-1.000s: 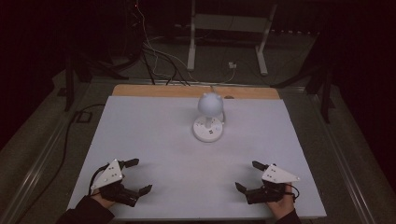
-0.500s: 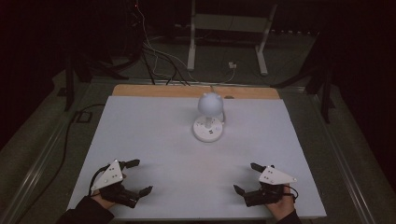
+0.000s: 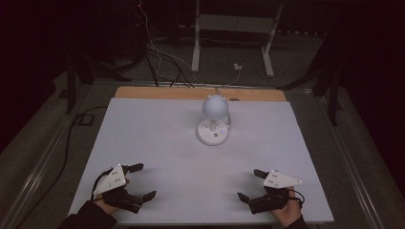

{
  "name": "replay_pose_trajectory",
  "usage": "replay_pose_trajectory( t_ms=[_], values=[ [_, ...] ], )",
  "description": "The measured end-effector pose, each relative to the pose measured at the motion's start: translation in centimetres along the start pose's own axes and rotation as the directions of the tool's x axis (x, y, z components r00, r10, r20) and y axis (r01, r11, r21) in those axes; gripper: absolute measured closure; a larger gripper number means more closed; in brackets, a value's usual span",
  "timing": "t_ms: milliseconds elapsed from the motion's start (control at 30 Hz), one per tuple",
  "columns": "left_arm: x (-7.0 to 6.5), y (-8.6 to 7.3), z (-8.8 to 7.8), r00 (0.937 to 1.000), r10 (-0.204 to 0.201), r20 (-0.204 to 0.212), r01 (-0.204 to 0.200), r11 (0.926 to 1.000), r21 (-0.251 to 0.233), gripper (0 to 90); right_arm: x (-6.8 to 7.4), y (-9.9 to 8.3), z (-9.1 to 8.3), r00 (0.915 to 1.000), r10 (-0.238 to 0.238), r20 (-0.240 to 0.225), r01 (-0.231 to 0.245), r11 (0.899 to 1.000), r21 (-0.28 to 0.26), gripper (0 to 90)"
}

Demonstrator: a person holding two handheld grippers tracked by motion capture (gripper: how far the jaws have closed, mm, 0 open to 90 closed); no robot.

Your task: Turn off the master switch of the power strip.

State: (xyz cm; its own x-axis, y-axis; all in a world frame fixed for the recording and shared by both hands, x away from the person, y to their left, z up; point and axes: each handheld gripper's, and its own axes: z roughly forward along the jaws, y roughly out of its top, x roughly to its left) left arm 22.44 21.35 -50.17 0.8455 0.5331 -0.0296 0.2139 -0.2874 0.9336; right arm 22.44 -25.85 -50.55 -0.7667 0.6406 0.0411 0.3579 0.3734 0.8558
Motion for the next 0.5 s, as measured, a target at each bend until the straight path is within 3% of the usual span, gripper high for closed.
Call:
replay_pose_trajectory(
  t_ms=[167, 233, 500],
  values=[
    [0.0, 0.0, 0.0, 1.0000, -0.005, 0.001, 0.005, 1.0000, -0.008, 0.4, 0.3, 0.3, -0.1, 0.9999, 0.007, -0.012, -0.007, 1.000, 0.004, 0.0],
    [0.0, 0.0, 0.0, 1.0000, -0.005, 0.004, 0.005, 0.9999, -0.008, 0.4, 0.8, 0.6, 0.0, 0.9996, -0.016, -0.022, 0.016, 1.000, 0.023, 0.0],
    [0.1, 0.0, 0.0, 0.9999, -0.012, 0.010, 0.012, 0.9999, -0.012, 0.4, 1.6, 1.8, -0.1, 0.9980, -0.034, -0.053, 0.035, 0.999, 0.017, 0.0]
  ],
)
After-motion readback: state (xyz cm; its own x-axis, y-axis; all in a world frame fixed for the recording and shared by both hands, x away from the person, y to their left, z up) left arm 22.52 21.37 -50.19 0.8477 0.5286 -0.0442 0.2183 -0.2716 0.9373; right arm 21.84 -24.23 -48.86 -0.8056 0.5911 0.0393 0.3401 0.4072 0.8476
